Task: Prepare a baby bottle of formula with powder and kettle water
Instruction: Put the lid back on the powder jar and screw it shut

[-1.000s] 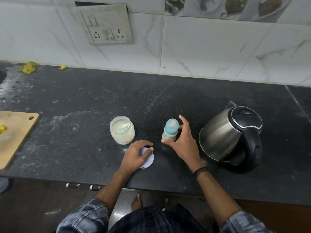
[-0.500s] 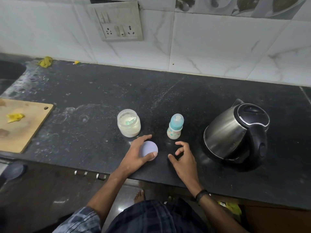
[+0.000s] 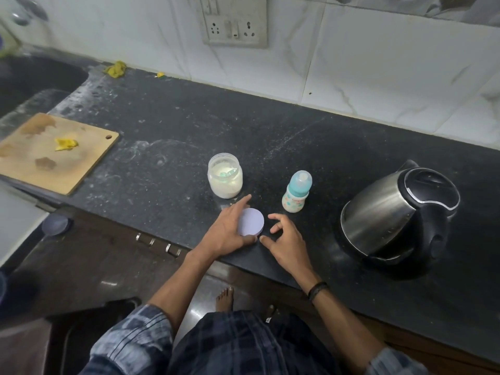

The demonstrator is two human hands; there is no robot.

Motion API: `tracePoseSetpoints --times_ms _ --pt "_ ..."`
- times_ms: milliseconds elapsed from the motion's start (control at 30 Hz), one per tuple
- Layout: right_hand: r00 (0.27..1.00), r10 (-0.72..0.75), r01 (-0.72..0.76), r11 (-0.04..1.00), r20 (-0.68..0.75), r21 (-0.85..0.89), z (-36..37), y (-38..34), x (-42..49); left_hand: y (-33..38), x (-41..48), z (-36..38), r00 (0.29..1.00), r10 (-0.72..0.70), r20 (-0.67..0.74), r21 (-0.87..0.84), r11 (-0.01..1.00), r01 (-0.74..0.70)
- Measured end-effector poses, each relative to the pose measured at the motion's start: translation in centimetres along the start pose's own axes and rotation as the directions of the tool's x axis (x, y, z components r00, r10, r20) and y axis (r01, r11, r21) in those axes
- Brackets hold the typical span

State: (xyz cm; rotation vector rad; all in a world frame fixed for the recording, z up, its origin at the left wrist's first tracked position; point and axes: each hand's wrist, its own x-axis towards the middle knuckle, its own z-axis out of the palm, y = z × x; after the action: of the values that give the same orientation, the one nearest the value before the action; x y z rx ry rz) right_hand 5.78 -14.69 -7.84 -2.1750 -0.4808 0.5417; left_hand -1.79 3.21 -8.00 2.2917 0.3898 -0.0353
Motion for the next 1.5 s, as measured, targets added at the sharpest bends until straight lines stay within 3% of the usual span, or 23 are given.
tracePoseSetpoints --times_ms 200,333,533,767,867,933,1033,1167,1333,1500 --pt "0.994 0.107 -0.108 0.896 0.028 0.431 0.4 -1.1 -0.3 0.9 -1.5 -0.5 0.987 -0.143 -0.077 -0.341 0.934 0.109" --pt "0.964 0.188 -0.267 0.707 0.191 0.655 0.6 -2.9 -1.1 1.5 -2.3 -1.4 0.991 -0.121 -0.064 -0.359 0.929 0.09" --pt "0.911 0.16 -0.413 0.297 0.381 0.861 1.3 -6.4 -0.8 2.7 -1.6 -4.7 0.999 -0.023 -0.023 -0.312 0.95 0.014" --pt "0.94 0.055 -0.341 0.138 0.337 0.93 2.5 -10.2 0.1 2.5 -0.7 -8.6 0.997 0.038 -0.062 -0.337 0.94 -0.056" --pt "0.975 0.052 -0.224 0.206 0.218 0.953 2.8 -11.4 0.9 2.2 -0.4 -10.0 0.993 0.084 -0.086 -0.344 0.933 -0.109" --pt "0.995 0.058 -0.101 0.375 0.086 0.921 2.8 -12.1 1.8 1.7 0.0 -11.0 0.986 0.094 -0.139 -0.344 0.929 -0.137" --pt "0.995 0.016 0.057 0.695 -0.095 0.717 2.2 -13.0 3.5 -0.2 1.0 -11.8 0.973 0.028 -0.231 -0.353 0.929 -0.11" --pt "0.97 -0.132 0.199 0.913 -0.203 0.357 1.0 -13.8 5.9 -2.7 2.5 -11.4 0.979 -0.087 -0.187 -0.371 0.929 0.011" --pt "0.945 -0.311 0.305 0.95 -0.102 -0.071 0.5 -14.7 8.6 -3.2 3.9 -9.8 0.98 -0.155 -0.125 -0.396 0.913 0.094" --pt "0.945 -0.316 0.328 0.887 0.09 -0.326 0.7 -15.7 10.0 -3.0 4.6 -8.4 0.975 -0.186 -0.124 -0.451 0.886 0.112"
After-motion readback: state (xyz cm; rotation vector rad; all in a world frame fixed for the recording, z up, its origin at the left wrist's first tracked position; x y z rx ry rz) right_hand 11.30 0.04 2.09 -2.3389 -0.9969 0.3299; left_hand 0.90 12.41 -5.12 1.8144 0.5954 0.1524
